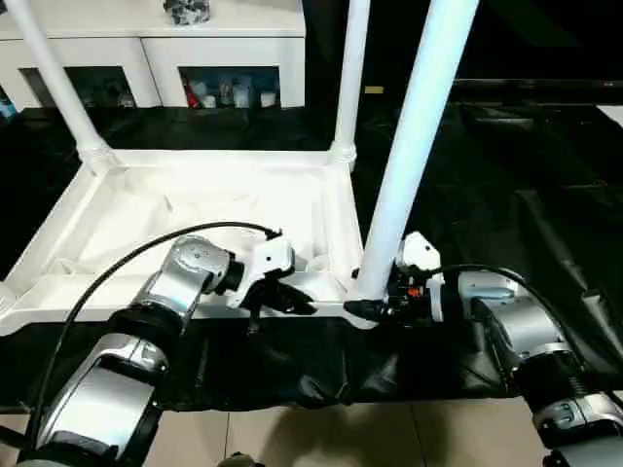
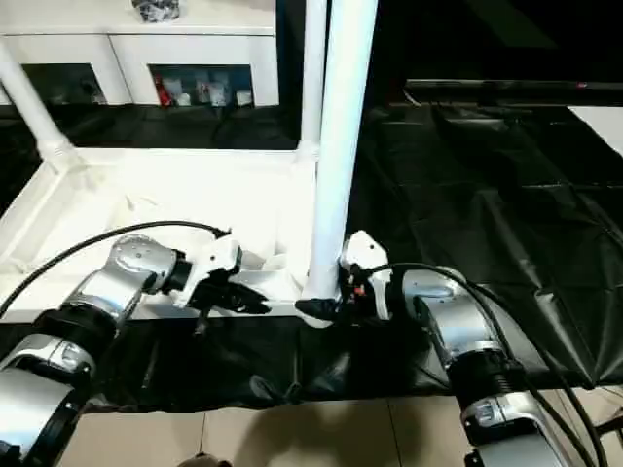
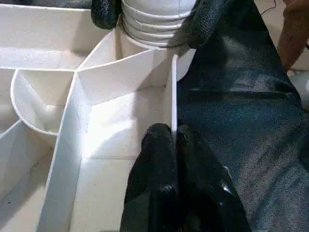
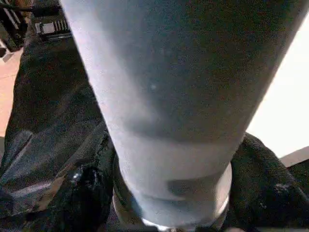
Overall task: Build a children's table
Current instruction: Rotate leg to tighten
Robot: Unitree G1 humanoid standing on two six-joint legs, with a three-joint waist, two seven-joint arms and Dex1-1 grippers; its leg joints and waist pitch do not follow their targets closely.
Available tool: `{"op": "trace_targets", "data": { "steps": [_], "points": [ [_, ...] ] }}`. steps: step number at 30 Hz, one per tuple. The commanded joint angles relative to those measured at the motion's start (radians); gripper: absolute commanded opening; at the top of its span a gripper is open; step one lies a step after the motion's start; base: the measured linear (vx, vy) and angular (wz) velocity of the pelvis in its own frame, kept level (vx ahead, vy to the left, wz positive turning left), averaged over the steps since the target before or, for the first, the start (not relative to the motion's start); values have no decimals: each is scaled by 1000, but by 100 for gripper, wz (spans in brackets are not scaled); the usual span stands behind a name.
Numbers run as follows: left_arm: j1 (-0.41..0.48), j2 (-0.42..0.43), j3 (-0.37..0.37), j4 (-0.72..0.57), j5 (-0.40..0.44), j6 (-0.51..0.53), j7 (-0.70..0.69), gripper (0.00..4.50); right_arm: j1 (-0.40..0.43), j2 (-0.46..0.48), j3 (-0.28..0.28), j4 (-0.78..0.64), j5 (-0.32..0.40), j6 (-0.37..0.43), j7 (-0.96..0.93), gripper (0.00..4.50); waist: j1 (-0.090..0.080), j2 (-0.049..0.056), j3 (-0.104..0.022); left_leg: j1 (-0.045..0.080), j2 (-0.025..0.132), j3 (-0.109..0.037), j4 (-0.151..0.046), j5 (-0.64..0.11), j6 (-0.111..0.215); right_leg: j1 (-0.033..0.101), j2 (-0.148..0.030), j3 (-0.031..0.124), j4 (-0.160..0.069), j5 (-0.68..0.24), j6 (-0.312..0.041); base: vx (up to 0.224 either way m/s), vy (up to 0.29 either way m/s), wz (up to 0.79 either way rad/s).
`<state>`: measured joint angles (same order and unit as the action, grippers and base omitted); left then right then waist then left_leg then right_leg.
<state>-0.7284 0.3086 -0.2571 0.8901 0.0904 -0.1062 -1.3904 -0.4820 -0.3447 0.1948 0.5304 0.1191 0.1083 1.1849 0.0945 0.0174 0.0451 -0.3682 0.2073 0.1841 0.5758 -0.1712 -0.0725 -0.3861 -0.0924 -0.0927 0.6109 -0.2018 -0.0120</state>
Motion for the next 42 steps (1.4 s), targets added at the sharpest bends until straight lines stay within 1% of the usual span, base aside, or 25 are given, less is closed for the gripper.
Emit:
{"op": "trace_targets", "data": {
  "steps": [1,3,6,7,8,9,10,11,12,13,14,16,17,18,19,21,23,24,25,28,30,33,37,40,42],
  "points": [
    [-18,-25,-5,-5,-17,-10,10,0,14,38,72,-29,-10,17,41,278,-1,-15,-59,11,33,-5,-60,-193,69,44,-64,52,-76,-184,-226,0,0,0],
    [-17,-26,-4,-4,-17,-9,15,0,19,43,70,-33,-3,25,34,273,-1,-14,-60,11,33,-6,-60,-185,69,44,-63,53,-74,-173,-227,0,0,0],
    [-19,-34,-3,7,-5,2,57,0,27,69,38,-34,10,53,-40,272,-2,-14,-59,11,33,-5,-61,-179,70,43,-62,53,-74,-161,-228,0,0,0],
    [-29,-49,2,27,12,28,125,0,16,105,-2,9,-19,47,-187,272,-6,-14,-56,13,32,-6,-65,-206,53,39,-63,53,-77,-203,-222,0,0,0],
    [-29,-49,2,27,12,28,125,0,16,105,-2,9,-19,47,-187,272,-8,-13,-54,14,32,-7,-66,-223,44,37,-65,53,-81,-234,-216,0,0,0],
    [-36,-66,10,36,16,45,176,0,8,129,-28,38,-28,32,-269,272,-9,-13,-54,16,30,-8,-67,-238,36,37,-66,53,-86,-269,-208,0,0,0],
    [-42,-80,16,42,18,59,214,0,3,148,-48,59,-32,22,-328,272,-15,-14,-52,21,30,-11,-70,-272,9,33,-68,53,-94,-342,-187,0,0,0],
    [-48,-101,21,45,19,78,257,0,-11,171,-71,92,-36,26,-404,271,-16,-18,-52,20,31,-13,-72,-276,4,35,-69,53,-95,-357,-180,0,0,0],
    [-57,-137,28,49,20,111,319,0,-35,204,-94,146,-59,11,-531,270,-18,-16,-52,20,31,-13,-73,-274,-2,34,-68,54,-94,-357,-179,0,0,0],
    [-60,-154,31,51,20,126,344,0,-53,224,-113,179,-55,29,-593,270,-24,-14,-50,21,31,-14,-75,-289,-12,30,-67,53,-96,-367,-180,0,0,0],
    [-63,-167,34,53,19,134,365,0,-65,239,-127,200,-50,48,-633,270,-30,-14,-51,22,28,-14,-74,-295,-14,30,-66,54,-98,-367,-178,0,0,0],
    [-68,-206,44,58,10,164,411,0,-89,278,-139,240,-64,39,-737,270,-35,-17,-52,19,27,-12,-71,-285,-4,32,-65,55,-98,-343,-181,0,0,0],
    [-70,-228,50,61,6,173,438,0,-101,301,-140,258,-70,24,-773,270,-37,-12,-54,18,26,-11,-70,-269,1,33,-64,56,-96,-312,-186,0,0,0],
    [-72,-239,52,63,4,177,451,0,-107,312,-141,267,-72,18,-788,270,-39,-12,-55,16,24,-11,-69,-254,7,34,-63,56,-94,-288,-191,0,0,0],
    [-72,-247,53,64,2,180,456,0,-110,322,-141,270,-75,10,-803,305,-38,-15,-55,15,22,-10,-68,-247,13,36,-62,55,-94,-282,-190,0,0,0],
    [-73,-256,51,67,2,180,459,0,-114,340,-147,273,-67,0,-801,340,-36,-13,-58,12,22,-9,-65,-218,33,39,-63,56,-90,-244,-193,0,0,0],
    [-71,-255,48,67,5,180,459,0,-117,348,-156,278,-62,-25,-781,342,-36,-11,-61,8,22,-9,-63,-184,53,43,-61,55,-83,-178,-206,0,0,0],
    [-71,-254,48,66,6,181,459,0,-118,348,-156,279,-62,-28,-778,361,-35,-11,-61,9,23,-8,-63,-184,56,43,-60,55,-82,-170,-210,0,0,0],
    [-66,-245,46,60,8,175,444,0,-117,341,-153,275,-62,-37,-755,361,-34,-11,-60,11,23,-6,-62,-187,62,41,-61,55,-82,-164,-217,0,0,0],
    [-55,-221,37,43,10,151,402,0,-111,315,-136,259,-64,-53,-706,396,-34,-8,-58,11,24,-8,-65,-214,61,43,-61,54,-87,-209,-209,0,0,0],
    [-49,-209,33,36,9,148,375,0,-108,299,-125,253,-65,-63,-672,396,-35,-10,-59,9,24,-9,-65,-217,62,45,-62,53,-87,-211,-205,0,0,0],
    [-35,-171,20,18,8,130,295,0,-87,247,-101,215,-53,-67,-541,396,-34,-9,-61,7,25,-7,-63,-200,75,47,-61,54,-83,-170,-214,0,0,0],
    [-22,-116,4,2,3,67,178,0,-51,161,-49,139,-28,-52,-294,396,-28,-8,-63,4,28,-5,-59,-174,101,50,-58,52,-74,-103,-234,0,0,0],
    [-25,-95,1,8,6,51,148,0,-39,123,-24,109,-18,-36,-199,396,-24,-7,-60,8,30,-4,-60,-201,99,46,-59,50,-79,-148,-236,0,0,0],
    [-27,-85,1,10,5,42,132,0,-35,105,-12,94,-12,-25,-152,370,-22,-8,-59,9,31,-5,-62,-215,86,45,-59,51,-81,-179,-233,0,0,0]
  ]
}}
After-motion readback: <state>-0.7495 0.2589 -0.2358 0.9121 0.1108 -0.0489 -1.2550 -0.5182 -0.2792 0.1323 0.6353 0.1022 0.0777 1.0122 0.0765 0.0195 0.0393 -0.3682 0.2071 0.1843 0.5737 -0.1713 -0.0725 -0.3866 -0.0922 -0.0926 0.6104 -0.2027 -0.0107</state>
